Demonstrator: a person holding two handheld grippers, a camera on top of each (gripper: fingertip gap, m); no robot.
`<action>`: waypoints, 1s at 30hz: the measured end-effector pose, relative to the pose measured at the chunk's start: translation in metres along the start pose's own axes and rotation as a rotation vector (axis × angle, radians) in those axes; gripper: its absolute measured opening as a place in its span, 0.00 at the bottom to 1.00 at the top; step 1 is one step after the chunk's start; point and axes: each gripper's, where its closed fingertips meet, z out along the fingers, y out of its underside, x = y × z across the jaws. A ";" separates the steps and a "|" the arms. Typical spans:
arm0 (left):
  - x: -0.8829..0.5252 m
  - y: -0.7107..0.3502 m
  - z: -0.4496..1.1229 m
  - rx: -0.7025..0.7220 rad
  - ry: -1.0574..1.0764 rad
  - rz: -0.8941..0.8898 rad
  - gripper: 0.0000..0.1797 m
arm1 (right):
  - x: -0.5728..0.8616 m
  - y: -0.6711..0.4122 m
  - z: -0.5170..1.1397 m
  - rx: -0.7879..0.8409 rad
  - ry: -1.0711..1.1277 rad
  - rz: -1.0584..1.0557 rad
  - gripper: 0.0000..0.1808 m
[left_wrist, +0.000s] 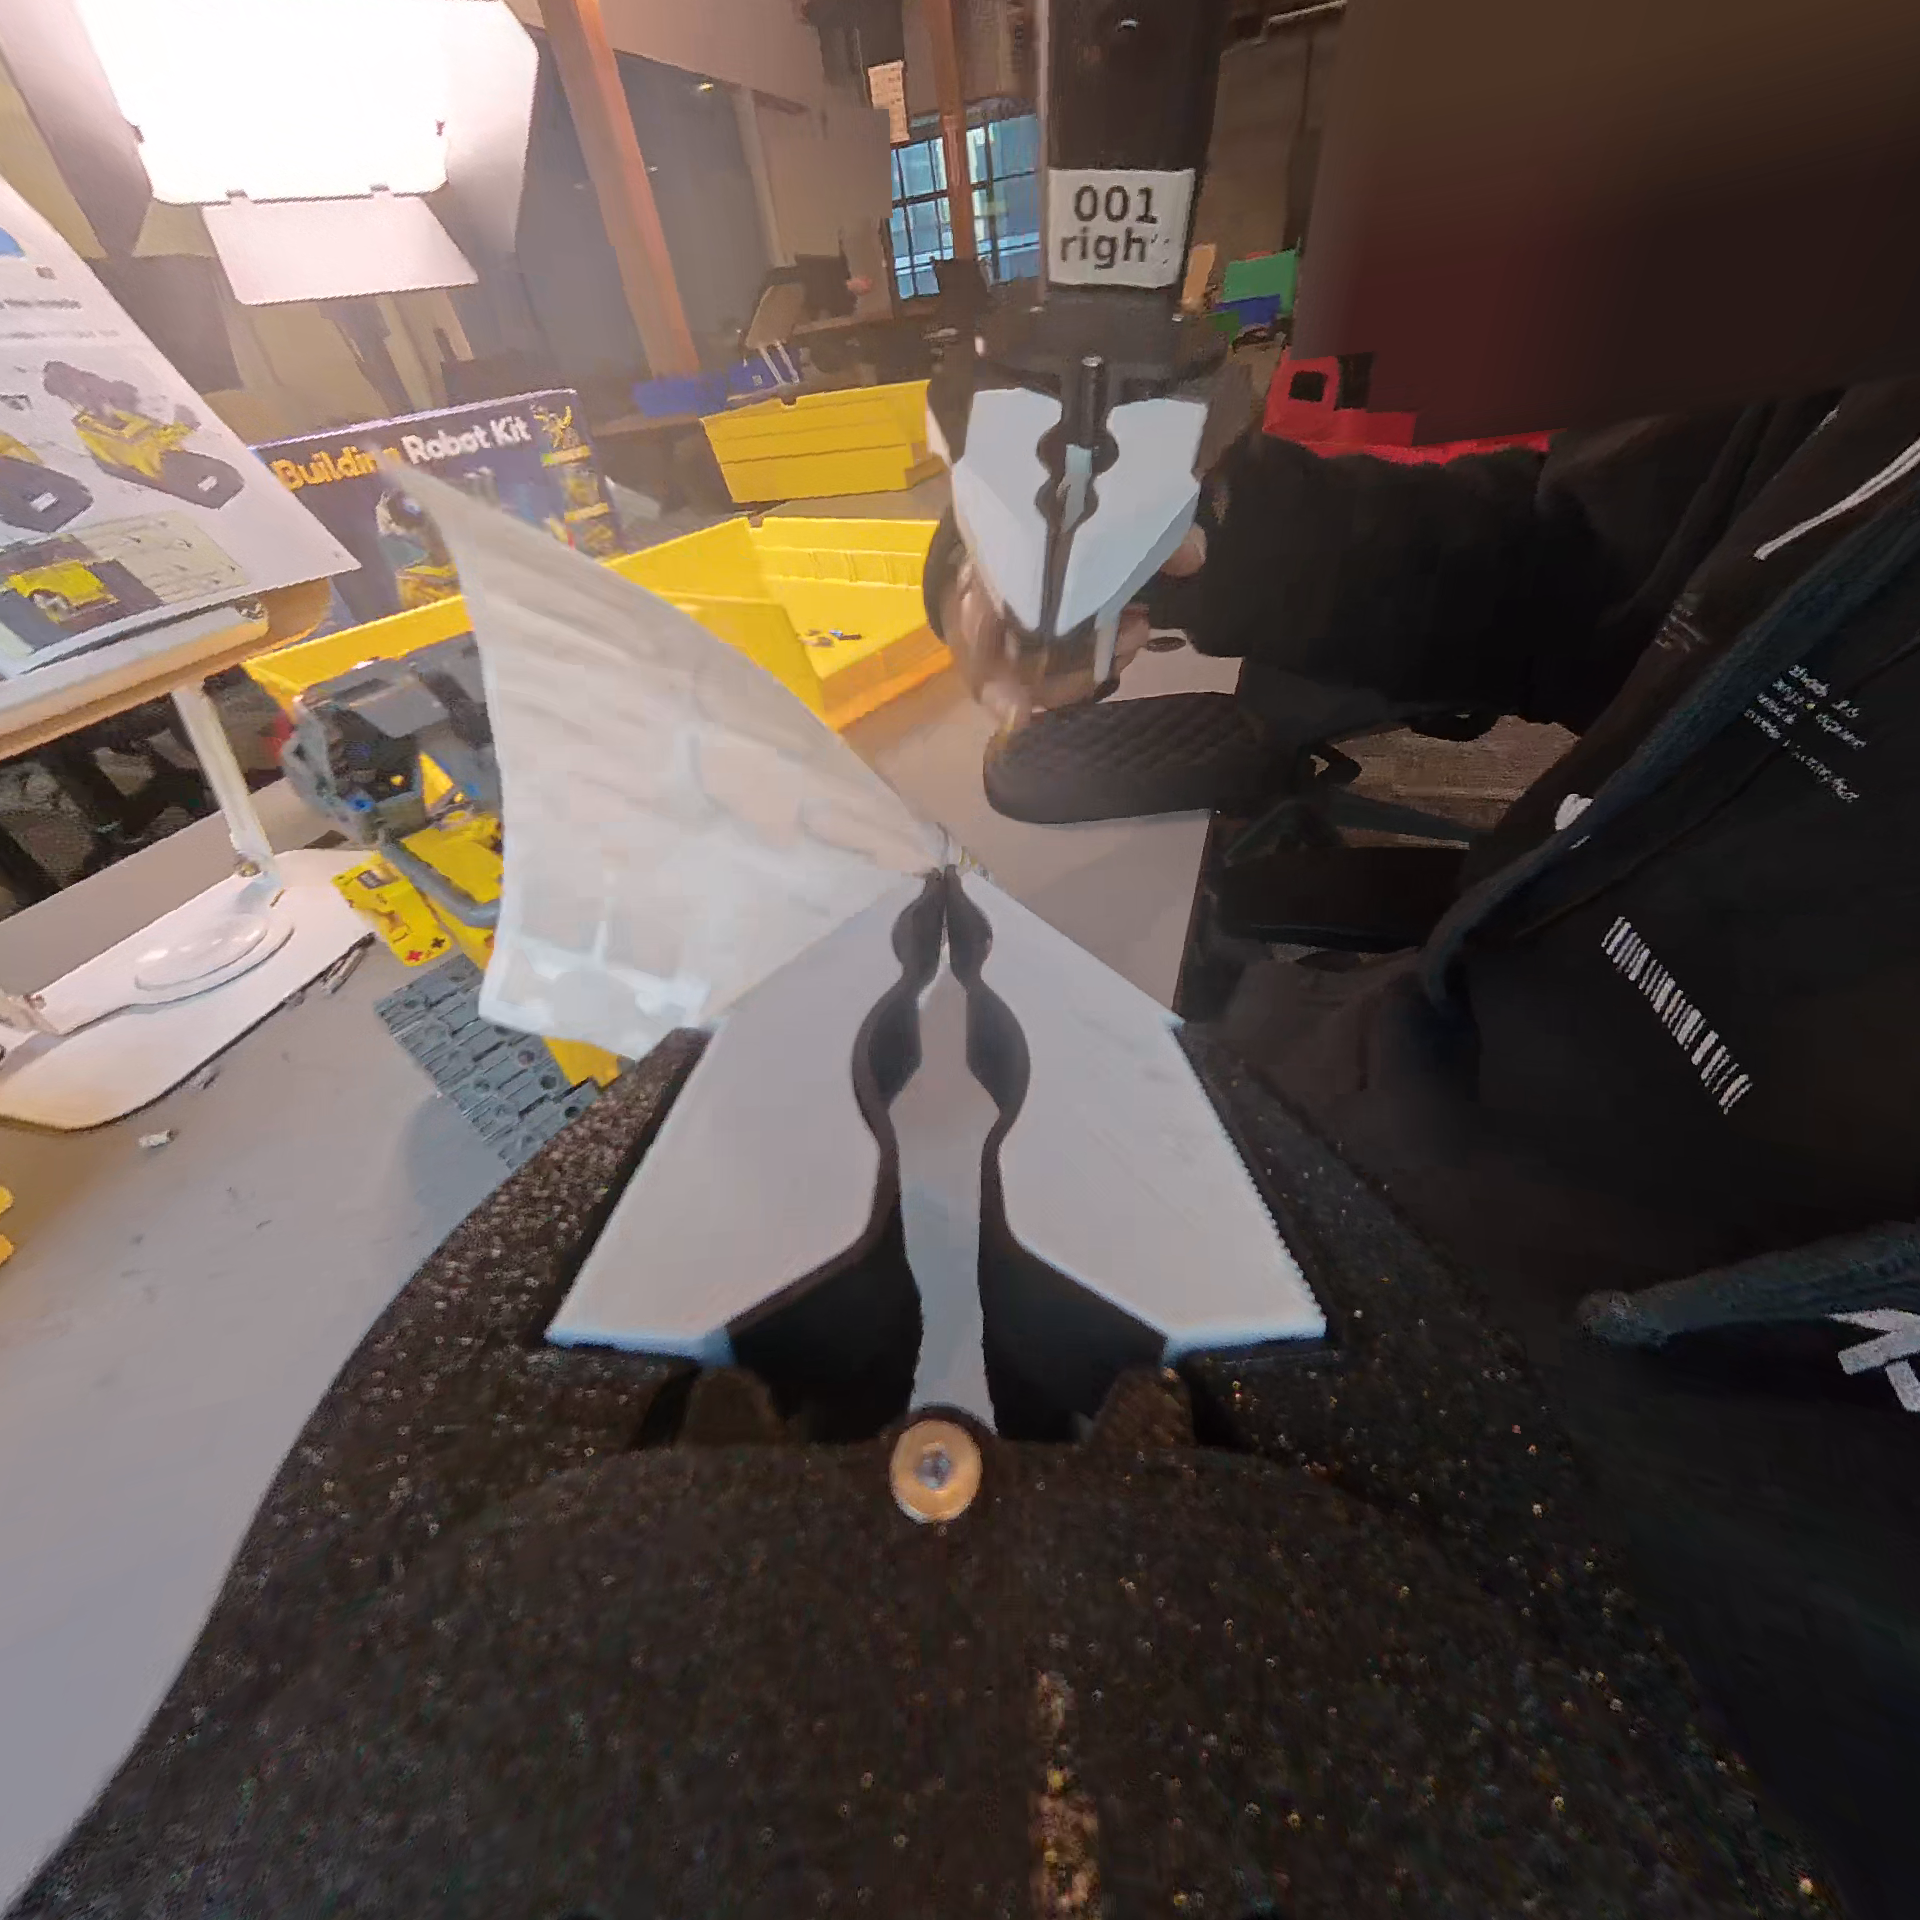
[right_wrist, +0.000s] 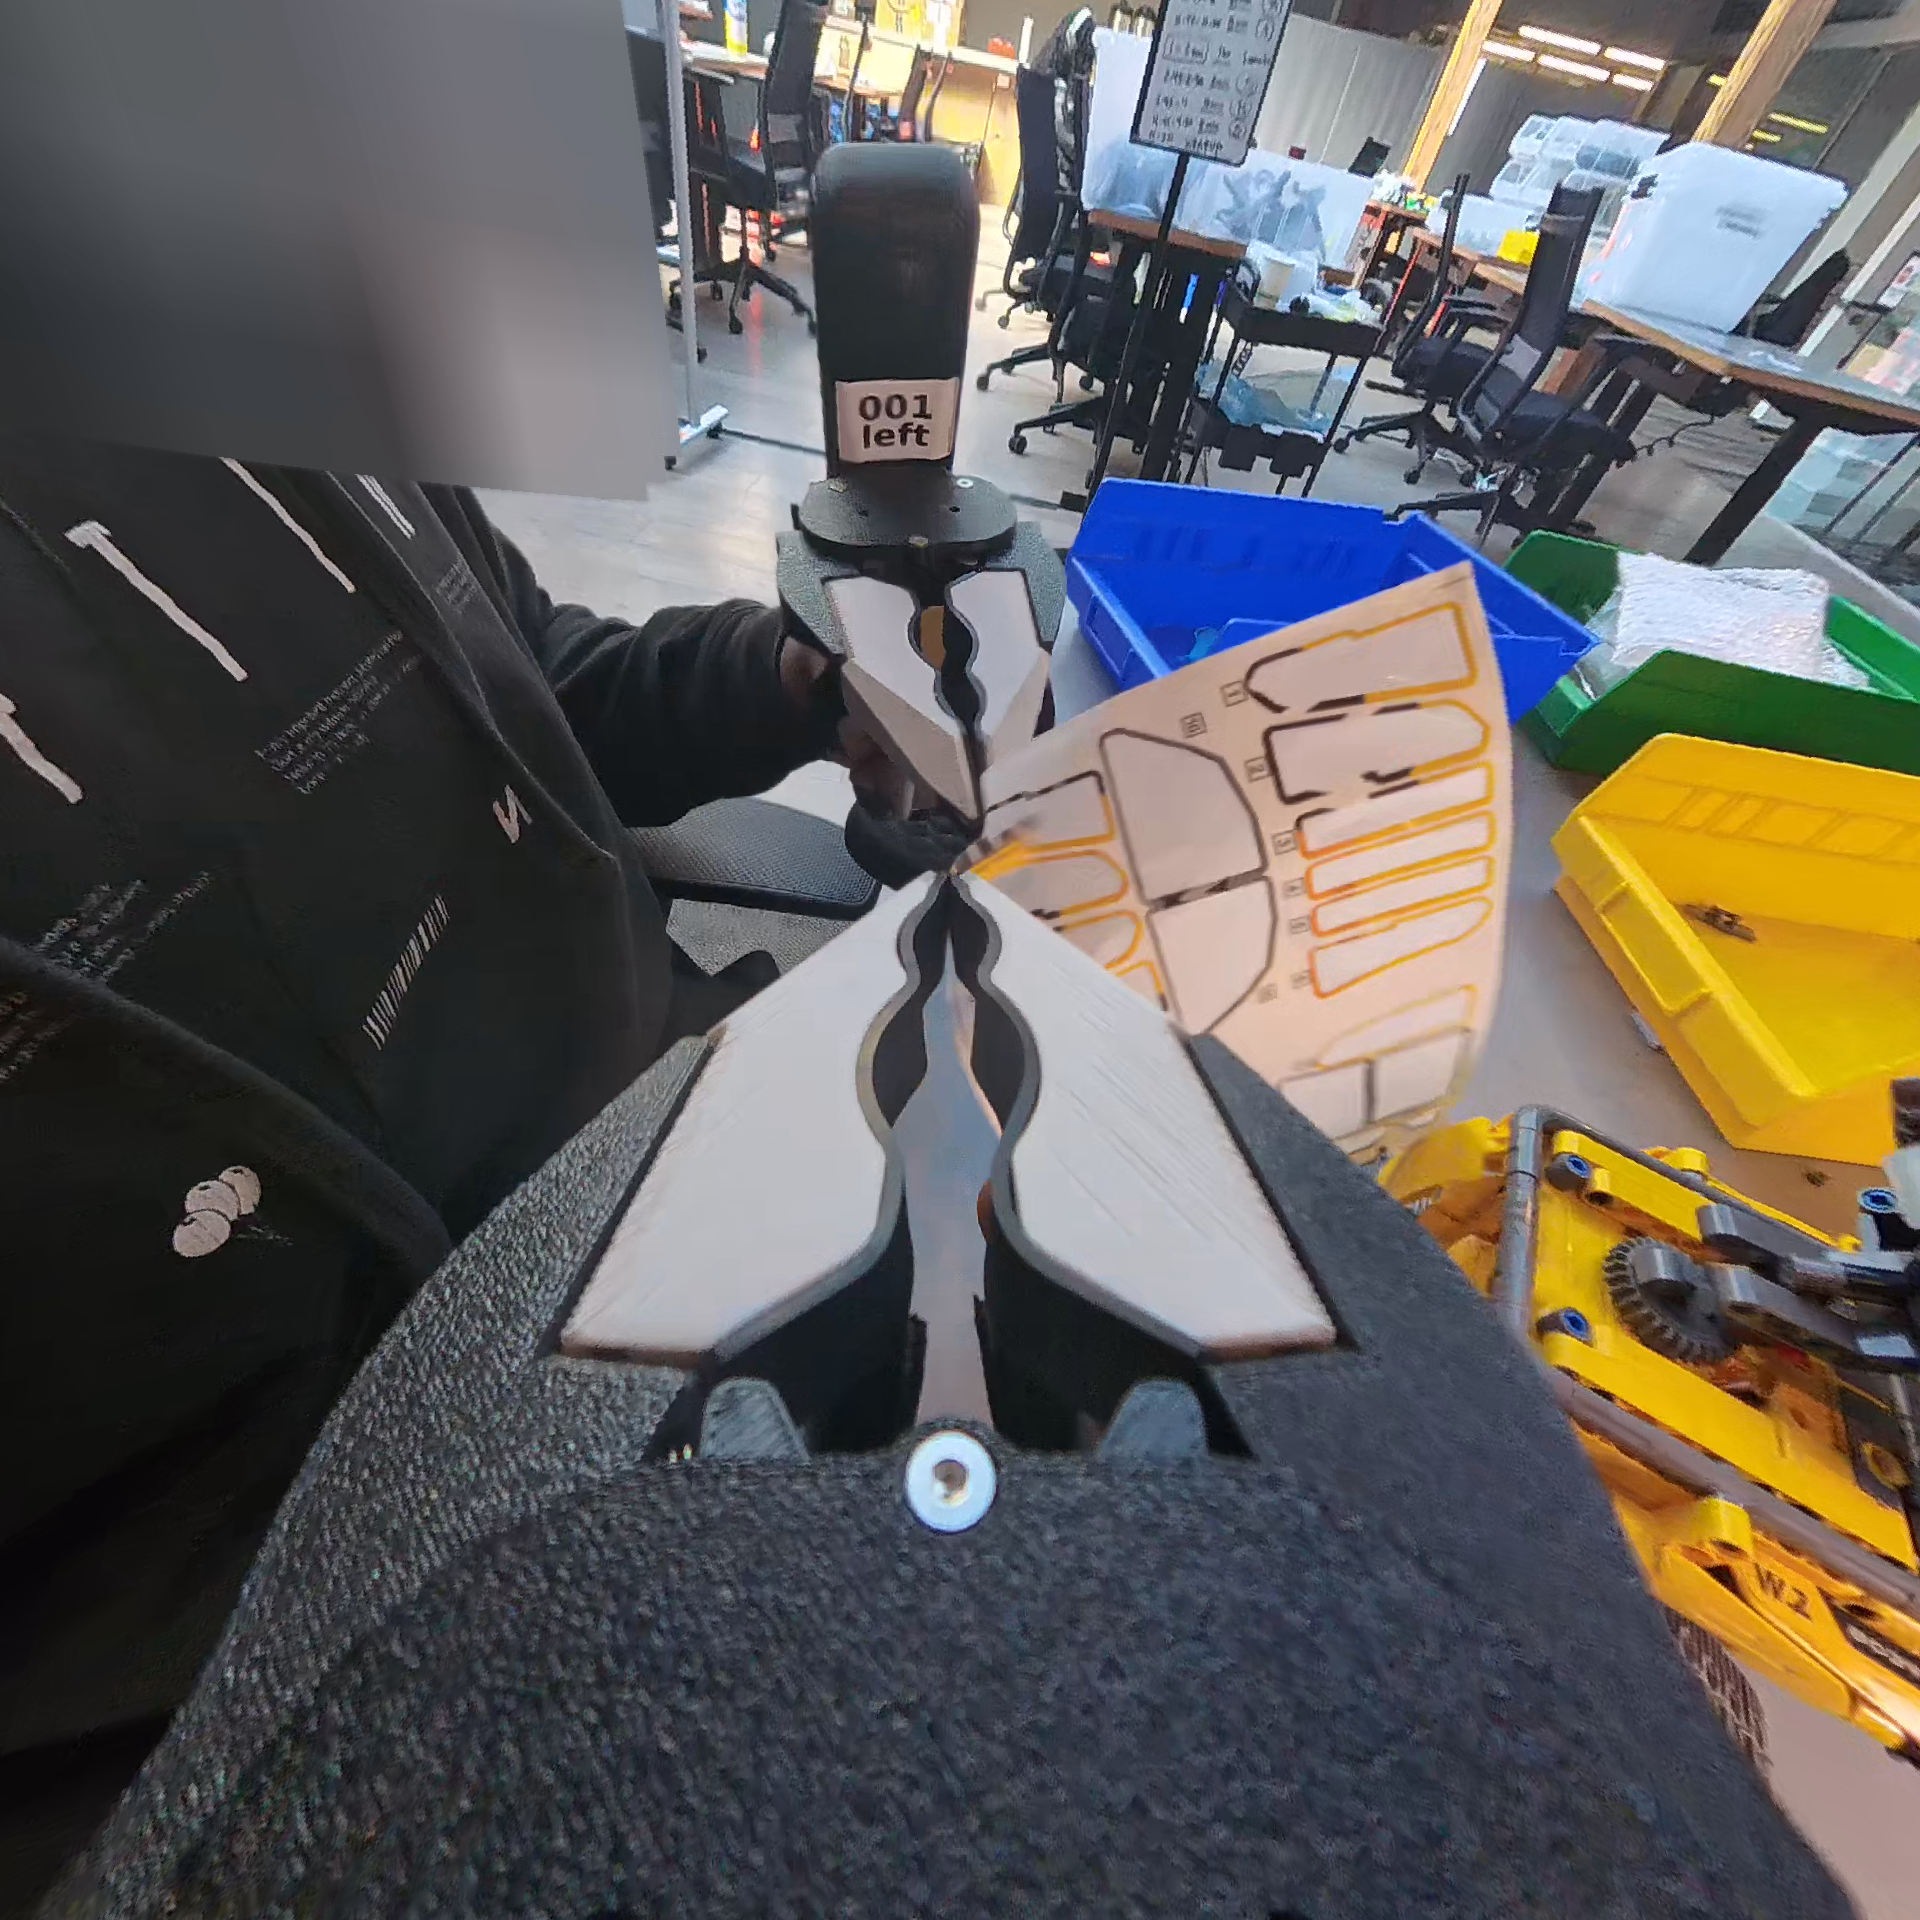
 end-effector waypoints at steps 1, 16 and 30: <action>-0.010 0.001 -0.005 -0.016 -0.025 -0.014 0.00 | 0.002 -0.002 -0.004 0.015 0.010 0.005 0.00; -0.251 0.121 -0.114 -0.872 -0.556 -0.301 0.02 | 0.015 0.023 -0.060 0.074 0.182 0.102 0.00; -0.208 0.055 -0.051 -0.575 -0.467 -0.201 0.23 | 0.053 0.044 -0.080 0.056 0.430 0.085 0.00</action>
